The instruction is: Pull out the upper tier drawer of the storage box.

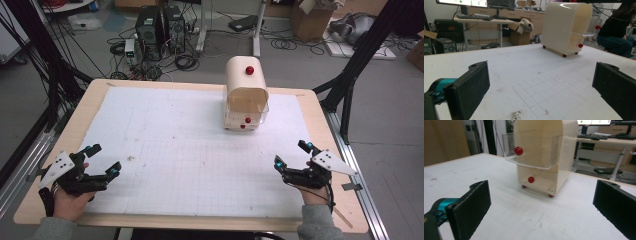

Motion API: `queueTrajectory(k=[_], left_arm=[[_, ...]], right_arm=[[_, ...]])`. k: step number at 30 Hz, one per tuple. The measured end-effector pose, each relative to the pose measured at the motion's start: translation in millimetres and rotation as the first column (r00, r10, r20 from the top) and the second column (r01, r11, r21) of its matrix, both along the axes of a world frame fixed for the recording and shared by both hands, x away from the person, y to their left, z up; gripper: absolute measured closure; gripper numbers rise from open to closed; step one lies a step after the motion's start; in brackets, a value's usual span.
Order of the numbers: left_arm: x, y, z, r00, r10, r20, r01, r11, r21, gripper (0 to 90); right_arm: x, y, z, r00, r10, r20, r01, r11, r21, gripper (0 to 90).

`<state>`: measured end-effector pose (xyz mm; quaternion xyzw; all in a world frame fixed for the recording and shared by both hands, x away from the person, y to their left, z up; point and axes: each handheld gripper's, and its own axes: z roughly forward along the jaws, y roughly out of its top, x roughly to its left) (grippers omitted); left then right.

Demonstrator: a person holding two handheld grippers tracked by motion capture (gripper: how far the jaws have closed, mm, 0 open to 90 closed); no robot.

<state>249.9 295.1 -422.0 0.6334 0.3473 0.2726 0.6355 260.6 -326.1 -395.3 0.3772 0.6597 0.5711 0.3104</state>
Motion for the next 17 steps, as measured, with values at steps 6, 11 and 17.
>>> queueTrajectory(k=[6,11,17], left_arm=[[2.4,-2.4,0.2,1.0,-0.003,0.003,0.003,1.0,-0.006,1.7],[4.0,-3.6,-0.2,1.0,-0.007,0.002,0.007,1.0,-0.005,1.7],[4.2,-4.7,0.0,0.9999,-0.012,0.004,0.012,0.9999,0.0,1.7]], right_arm=[[-11.2,-17.2,-6.8,0.9995,-0.029,-0.013,0.029,0.999,0.012,0.1],[-14.9,-24.2,-10.9,0.9985,-0.051,-0.017,0.052,0.999,0.011,0.1],[-14.8,-22.0,-10.4,0.9989,-0.045,-0.018,0.045,0.999,0.015,0.1]])
